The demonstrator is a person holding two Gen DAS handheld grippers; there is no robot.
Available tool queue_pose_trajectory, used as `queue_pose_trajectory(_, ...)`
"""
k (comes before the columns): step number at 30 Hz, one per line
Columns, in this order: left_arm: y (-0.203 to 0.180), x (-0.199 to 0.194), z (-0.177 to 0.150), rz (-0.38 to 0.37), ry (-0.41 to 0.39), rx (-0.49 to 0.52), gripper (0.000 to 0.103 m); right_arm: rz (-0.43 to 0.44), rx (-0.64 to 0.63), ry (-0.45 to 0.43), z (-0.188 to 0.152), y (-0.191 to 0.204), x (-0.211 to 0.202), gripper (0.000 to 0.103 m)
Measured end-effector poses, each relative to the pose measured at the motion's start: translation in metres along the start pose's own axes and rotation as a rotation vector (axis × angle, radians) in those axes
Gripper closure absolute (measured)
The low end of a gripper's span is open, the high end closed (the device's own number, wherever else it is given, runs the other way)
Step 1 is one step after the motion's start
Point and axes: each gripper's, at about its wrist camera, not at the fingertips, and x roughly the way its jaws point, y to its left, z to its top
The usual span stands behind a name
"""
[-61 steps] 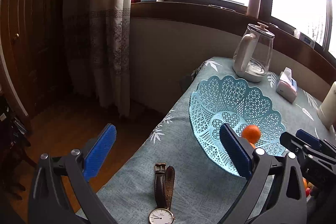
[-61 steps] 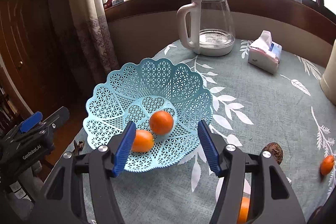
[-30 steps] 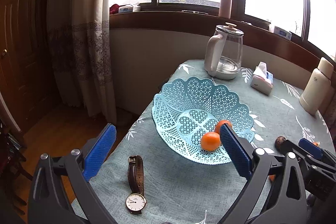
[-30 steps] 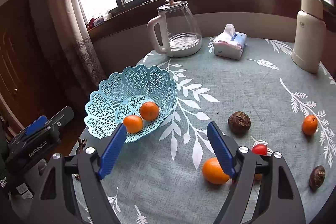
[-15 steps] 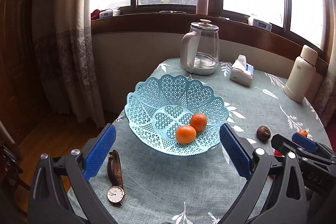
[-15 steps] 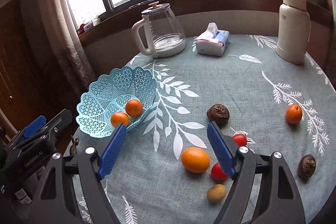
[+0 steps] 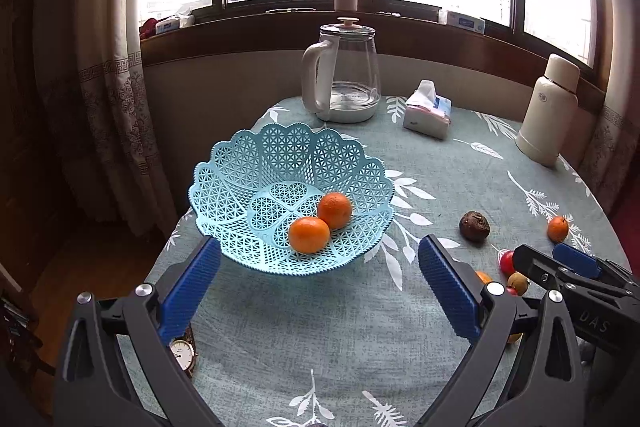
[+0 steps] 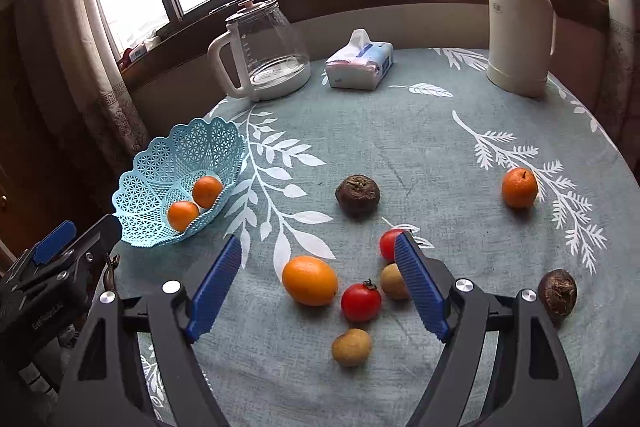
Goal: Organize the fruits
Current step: 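Withdraw both tools from the basket back toward the remaining fruit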
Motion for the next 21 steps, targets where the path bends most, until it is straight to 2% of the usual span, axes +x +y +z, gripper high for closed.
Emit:
queue_pose_trajectory(7,-0.011,0.001,-0.004,-0.023,0.009,0.033,0.003,-0.056,0.030,0.012,-0.010,-0.026,-0.002,0.024)
queue_pose_trajectory(13,-0.019,0.003,-0.007,-0.035,0.019,0.052,0.003,-0.135,0.031,-0.011,-0.018,-0.049,-0.010,0.024)
queue_pose_trajectory(21,-0.035,0.005,-0.015,-0.042,0.032,0.095,0.003,-0.202,0.093,-0.023,-0.023,-0.088,-0.020,0.024)
